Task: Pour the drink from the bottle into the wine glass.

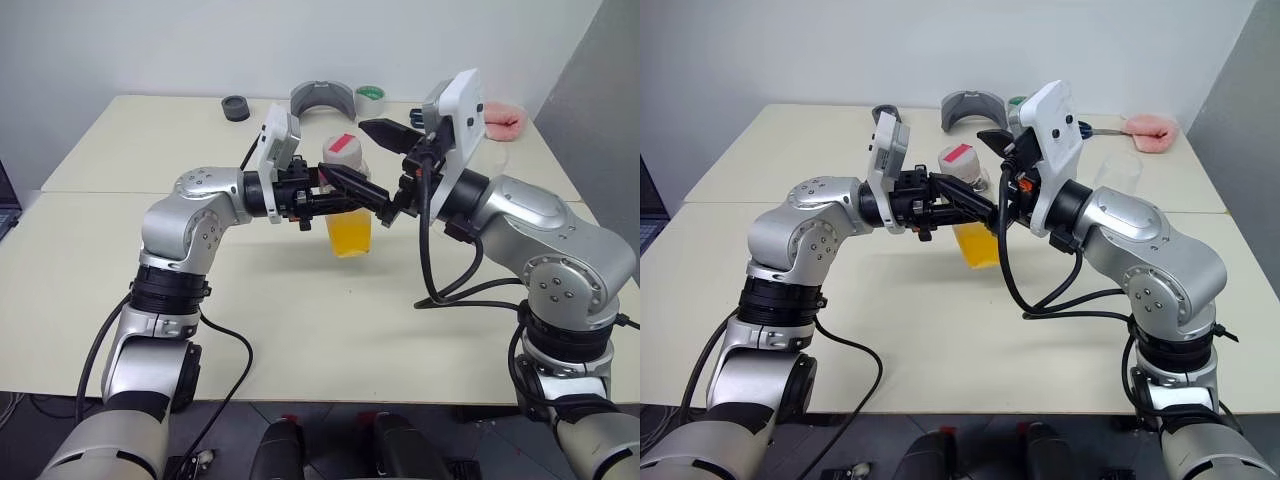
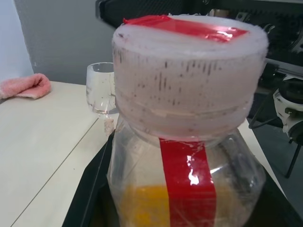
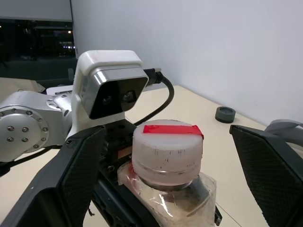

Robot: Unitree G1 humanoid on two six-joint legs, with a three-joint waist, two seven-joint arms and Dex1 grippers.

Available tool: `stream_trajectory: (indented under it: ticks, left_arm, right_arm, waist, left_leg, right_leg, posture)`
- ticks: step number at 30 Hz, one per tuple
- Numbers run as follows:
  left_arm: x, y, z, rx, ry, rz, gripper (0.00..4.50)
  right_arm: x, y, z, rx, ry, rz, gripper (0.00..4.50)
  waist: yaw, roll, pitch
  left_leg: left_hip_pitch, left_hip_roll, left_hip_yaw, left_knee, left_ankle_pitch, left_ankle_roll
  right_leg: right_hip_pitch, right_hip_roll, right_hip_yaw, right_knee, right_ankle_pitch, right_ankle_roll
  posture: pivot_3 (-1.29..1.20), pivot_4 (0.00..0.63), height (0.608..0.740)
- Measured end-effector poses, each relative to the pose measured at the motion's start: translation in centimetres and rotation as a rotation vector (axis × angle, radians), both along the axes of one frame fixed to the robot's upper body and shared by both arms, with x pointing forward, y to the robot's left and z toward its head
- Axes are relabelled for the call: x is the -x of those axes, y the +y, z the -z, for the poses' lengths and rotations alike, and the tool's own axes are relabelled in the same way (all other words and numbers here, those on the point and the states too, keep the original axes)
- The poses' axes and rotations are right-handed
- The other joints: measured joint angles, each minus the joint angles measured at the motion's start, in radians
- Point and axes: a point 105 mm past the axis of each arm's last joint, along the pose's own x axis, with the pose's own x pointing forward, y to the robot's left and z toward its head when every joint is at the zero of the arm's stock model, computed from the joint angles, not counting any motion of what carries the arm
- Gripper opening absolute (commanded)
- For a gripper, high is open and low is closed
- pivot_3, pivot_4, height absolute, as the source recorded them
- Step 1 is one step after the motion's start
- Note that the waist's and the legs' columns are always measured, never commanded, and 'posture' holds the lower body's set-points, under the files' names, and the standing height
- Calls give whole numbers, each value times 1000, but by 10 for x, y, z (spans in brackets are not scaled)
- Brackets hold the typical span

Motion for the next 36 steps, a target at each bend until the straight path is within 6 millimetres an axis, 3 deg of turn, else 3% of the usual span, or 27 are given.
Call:
stream_trajectory:
  ticks: [22, 36]
  left_arm:
    - [0, 0, 0, -2, -3, -3, 1974]
    - [-1, -1, -1, 3, -10, -5, 1974]
  right_arm:
    - [-13, -9, 9, -1, 39, 14, 4464]
    - [-10, -19, 3, -22, 33, -12, 4464]
  waist:
    - [-1, 0, 0]
    - [0, 0, 0]
  left_leg:
    - [0, 0, 0, 0, 0, 0]
    - [0, 0, 0, 0, 0, 0]
  right_leg:
    - [0, 0, 0, 0, 0, 0]
    - [0, 0, 0, 0, 0, 0]
  posture:
    - [0, 150, 740]
    - [0, 150, 740]
